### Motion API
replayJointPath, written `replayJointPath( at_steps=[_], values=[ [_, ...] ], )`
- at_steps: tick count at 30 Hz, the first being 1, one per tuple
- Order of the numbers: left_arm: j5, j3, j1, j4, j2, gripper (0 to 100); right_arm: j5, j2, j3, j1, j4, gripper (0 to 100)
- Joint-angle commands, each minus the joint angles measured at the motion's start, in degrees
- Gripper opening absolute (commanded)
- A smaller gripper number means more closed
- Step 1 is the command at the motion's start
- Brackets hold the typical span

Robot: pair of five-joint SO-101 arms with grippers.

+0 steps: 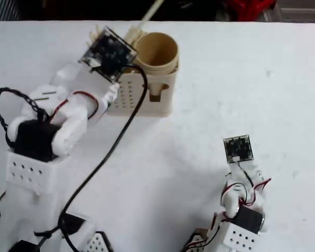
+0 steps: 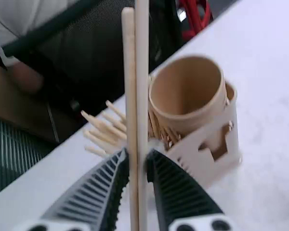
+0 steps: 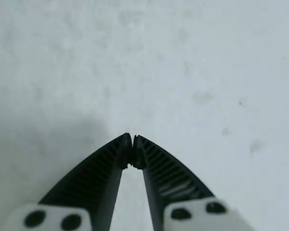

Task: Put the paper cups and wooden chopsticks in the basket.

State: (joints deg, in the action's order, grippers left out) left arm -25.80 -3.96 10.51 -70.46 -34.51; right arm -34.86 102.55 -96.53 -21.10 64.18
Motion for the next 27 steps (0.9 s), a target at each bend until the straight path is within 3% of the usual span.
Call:
replayJointPath(
  at_steps=[1,8,15,21,27],
  values=[
    [6.7,4.4,3.6,12.6,-1.5,2,-0.2,0.7,-0.4,-0.4,-0.7,1.8],
    [14.5,2.3,3.4,32.7,4.4,2,-0.2,0.7,-0.4,-0.4,-0.7,1.8],
    [23.6,3.4,-0.7,47.1,18.5,2,-0.2,0.7,-0.4,-0.4,-0.7,1.8],
    [26.9,2.9,-4.1,47.2,22.4,2,-0.2,0.7,-0.4,-0.4,-0.7,1.8],
    [26.9,2.9,-4.4,39.9,22.3,2,-0.2,0.7,-0.4,-0.4,-0.7,1.8]
  ],
)
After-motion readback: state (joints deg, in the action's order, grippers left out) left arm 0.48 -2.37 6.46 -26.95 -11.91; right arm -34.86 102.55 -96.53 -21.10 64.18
